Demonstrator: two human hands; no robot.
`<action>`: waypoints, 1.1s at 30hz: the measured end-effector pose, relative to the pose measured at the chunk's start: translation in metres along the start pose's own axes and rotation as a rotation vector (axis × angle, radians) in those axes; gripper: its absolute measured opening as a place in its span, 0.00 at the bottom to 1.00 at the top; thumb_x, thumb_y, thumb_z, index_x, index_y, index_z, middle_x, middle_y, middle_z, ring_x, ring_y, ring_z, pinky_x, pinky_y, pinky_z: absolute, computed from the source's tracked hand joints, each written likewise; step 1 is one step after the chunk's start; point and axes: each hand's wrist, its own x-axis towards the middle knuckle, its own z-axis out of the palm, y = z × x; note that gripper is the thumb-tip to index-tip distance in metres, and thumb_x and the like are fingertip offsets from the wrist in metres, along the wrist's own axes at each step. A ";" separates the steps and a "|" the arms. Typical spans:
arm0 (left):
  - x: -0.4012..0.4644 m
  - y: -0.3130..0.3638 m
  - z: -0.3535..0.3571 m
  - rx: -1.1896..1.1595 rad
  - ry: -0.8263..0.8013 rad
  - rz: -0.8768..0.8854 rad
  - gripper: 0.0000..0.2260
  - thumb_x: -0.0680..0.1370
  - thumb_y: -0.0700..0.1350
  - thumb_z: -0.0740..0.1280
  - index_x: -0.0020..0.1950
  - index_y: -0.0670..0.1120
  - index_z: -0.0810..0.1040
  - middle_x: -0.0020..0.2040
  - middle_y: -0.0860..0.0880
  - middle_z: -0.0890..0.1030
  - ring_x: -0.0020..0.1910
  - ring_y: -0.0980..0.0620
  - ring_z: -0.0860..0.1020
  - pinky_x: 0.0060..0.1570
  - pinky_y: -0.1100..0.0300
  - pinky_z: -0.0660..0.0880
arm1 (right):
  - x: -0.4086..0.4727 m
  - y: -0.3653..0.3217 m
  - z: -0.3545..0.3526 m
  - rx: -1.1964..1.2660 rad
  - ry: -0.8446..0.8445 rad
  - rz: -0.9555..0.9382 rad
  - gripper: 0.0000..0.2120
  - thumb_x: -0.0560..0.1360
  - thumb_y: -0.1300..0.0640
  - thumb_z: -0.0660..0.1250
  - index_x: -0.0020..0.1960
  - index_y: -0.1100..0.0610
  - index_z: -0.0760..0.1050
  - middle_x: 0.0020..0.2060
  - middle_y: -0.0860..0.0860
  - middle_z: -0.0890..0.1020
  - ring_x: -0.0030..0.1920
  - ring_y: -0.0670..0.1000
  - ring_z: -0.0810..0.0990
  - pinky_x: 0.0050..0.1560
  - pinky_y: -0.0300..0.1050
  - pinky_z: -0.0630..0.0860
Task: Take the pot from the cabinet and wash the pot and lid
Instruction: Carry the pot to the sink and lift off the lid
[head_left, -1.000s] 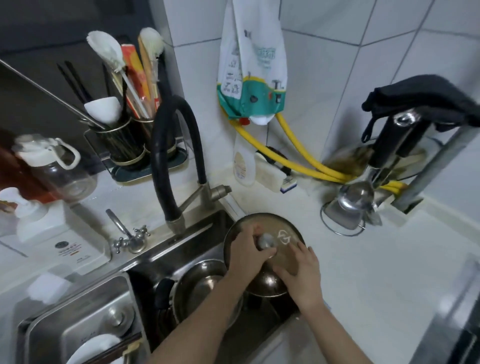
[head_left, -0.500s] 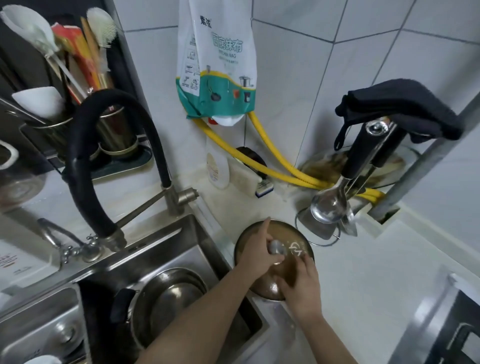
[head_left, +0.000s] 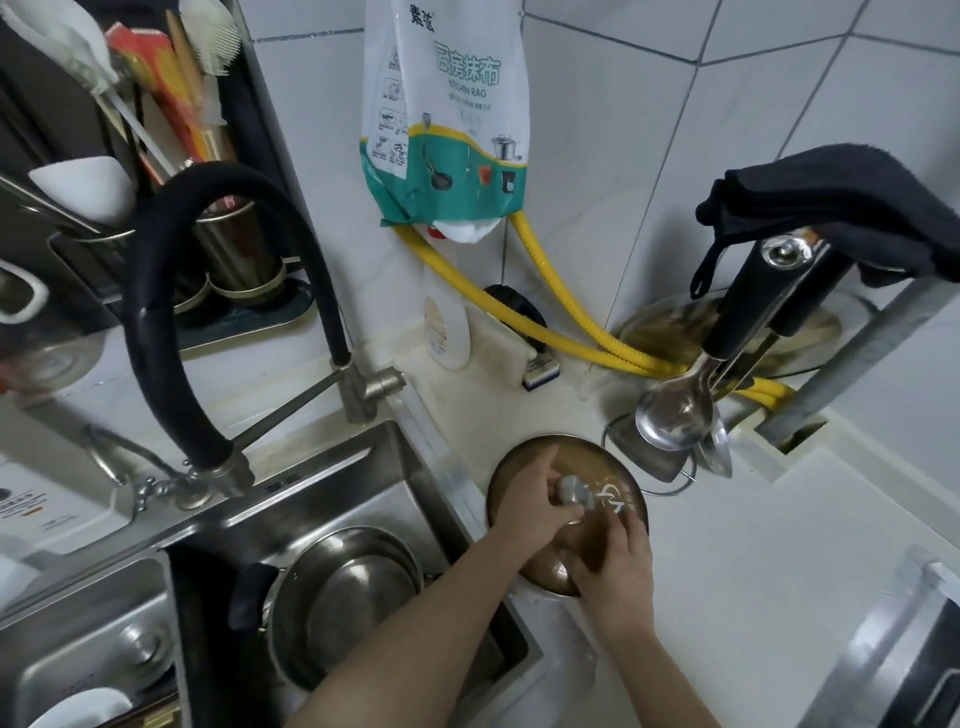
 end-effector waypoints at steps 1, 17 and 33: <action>-0.004 -0.002 -0.004 -0.025 0.016 -0.014 0.37 0.71 0.44 0.73 0.76 0.49 0.58 0.55 0.51 0.76 0.56 0.54 0.75 0.64 0.57 0.71 | -0.001 -0.002 -0.001 -0.006 -0.005 -0.007 0.36 0.69 0.53 0.73 0.73 0.57 0.62 0.74 0.58 0.59 0.74 0.58 0.57 0.74 0.52 0.57; -0.150 -0.120 -0.122 -0.195 0.520 -0.332 0.19 0.73 0.36 0.70 0.63 0.42 0.74 0.45 0.43 0.81 0.46 0.48 0.79 0.54 0.61 0.73 | -0.019 -0.145 0.052 0.034 -0.315 -0.506 0.26 0.76 0.54 0.66 0.71 0.59 0.63 0.73 0.59 0.61 0.73 0.58 0.60 0.71 0.49 0.59; -0.176 -0.178 -0.121 -0.471 0.678 -0.565 0.05 0.76 0.39 0.67 0.49 0.40 0.80 0.33 0.48 0.78 0.32 0.50 0.75 0.46 0.52 0.75 | 0.090 -0.250 0.085 -0.009 -0.245 -0.447 0.09 0.78 0.63 0.58 0.53 0.67 0.74 0.50 0.64 0.79 0.54 0.63 0.77 0.54 0.51 0.71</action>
